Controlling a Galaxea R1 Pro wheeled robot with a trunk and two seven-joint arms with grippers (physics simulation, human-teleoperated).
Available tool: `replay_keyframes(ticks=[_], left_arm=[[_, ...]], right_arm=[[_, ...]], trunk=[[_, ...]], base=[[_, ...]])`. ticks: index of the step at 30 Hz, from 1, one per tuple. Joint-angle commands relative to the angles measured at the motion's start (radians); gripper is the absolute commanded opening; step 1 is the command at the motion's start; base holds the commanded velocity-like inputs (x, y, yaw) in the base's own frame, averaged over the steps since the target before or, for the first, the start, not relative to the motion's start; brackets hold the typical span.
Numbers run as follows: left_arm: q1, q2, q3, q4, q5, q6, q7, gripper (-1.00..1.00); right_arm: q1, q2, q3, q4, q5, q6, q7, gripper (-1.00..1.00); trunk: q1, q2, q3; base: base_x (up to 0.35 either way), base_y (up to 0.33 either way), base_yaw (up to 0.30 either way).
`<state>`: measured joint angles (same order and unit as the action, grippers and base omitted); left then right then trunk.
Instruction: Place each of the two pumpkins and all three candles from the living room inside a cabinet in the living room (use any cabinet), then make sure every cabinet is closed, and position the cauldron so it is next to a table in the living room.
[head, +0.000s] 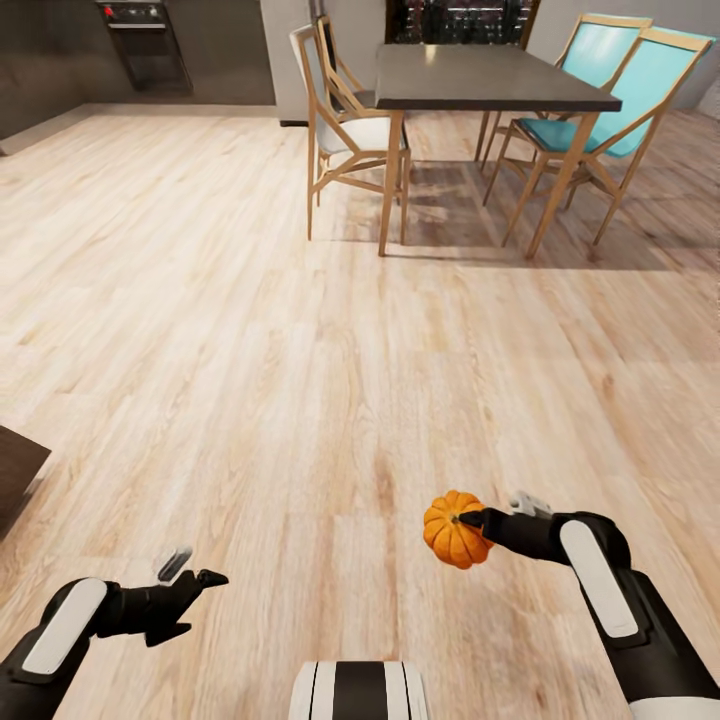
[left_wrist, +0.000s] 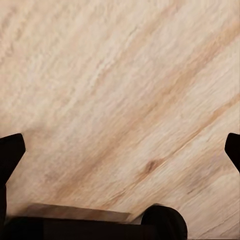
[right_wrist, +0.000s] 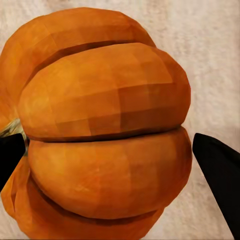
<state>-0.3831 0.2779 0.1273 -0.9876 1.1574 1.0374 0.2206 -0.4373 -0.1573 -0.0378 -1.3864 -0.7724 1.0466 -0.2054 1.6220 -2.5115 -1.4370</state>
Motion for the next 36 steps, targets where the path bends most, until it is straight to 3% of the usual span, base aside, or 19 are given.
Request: replay_keyframes(ticks=[1,9,12,15,17,20,25,29,36], left_arm=[[0.0,0.0,-0.009,0.0,-0.002,0.0,0.014,1.0],[0.0,-0.003,-0.02,-0.015,-0.002,0.0,0.182,1.0],[0.0,-0.003,-0.024,-0.018,-0.003,0.0,0.188,1.0],[0.0,-0.003,-0.028,-0.018,-0.004,0.0,0.193,1.0],[0.0,-0.004,-0.052,-0.017,-0.019,0.0,0.215,1.0],[0.0,-0.005,-0.117,-0.016,-0.047,-0.005,0.245,1.0],[0.0,-0.039,-0.157,0.0,-0.06,-0.1,0.257,1.0],[0.0,-0.047,-0.168,0.046,-0.063,-0.156,0.257,1.0],[0.0,-0.052,-0.242,0.127,-0.115,-0.293,0.257,1.0]], right_arm=[[0.005,0.0,0.008,-0.012,0.004,0.001,-0.007,-1.0],[0.084,-0.001,0.016,-0.032,0.005,0.001,-0.018,-1.0],[0.106,-0.001,0.016,-0.034,0.007,0.001,-0.018,-1.0],[0.171,0.0,0.016,-0.066,0.009,0.001,-0.019,-1.0],[0.21,0.0,0.016,-0.084,0.009,-0.001,-0.019,-1.0],[0.227,0.0,0.016,-0.09,0.008,-0.001,-0.017,-1.0],[0.256,-0.002,0.009,-0.08,0.006,-0.002,-0.02,-1.0],[0.264,-0.003,0.002,-0.048,0.007,-0.006,-0.021,-1.0],[0.266,-0.014,-0.008,0.025,0.011,-0.141,-0.015,-1.0]], trunk=[[0.0,0.0,0.004],[-0.004,0.002,0.035],[-0.005,0.003,0.047],[-0.007,0.004,0.058],[-0.008,0.004,0.066],[-0.009,0.005,0.077],[-0.011,0.006,0.097],[-0.013,0.007,0.112],[-0.016,0.008,0.139]], base=[[0.0,0.0,0.0],[0.0,0.0,0.0],[0.0,0.0,0.0],[0.0,0.0,0.0],[0.0,0.0,0.0],[0.0,0.0,0.0],[0.0,0.0,0.0],[-0.014,0.0,0.0],[-0.132,0.0,0.0]])
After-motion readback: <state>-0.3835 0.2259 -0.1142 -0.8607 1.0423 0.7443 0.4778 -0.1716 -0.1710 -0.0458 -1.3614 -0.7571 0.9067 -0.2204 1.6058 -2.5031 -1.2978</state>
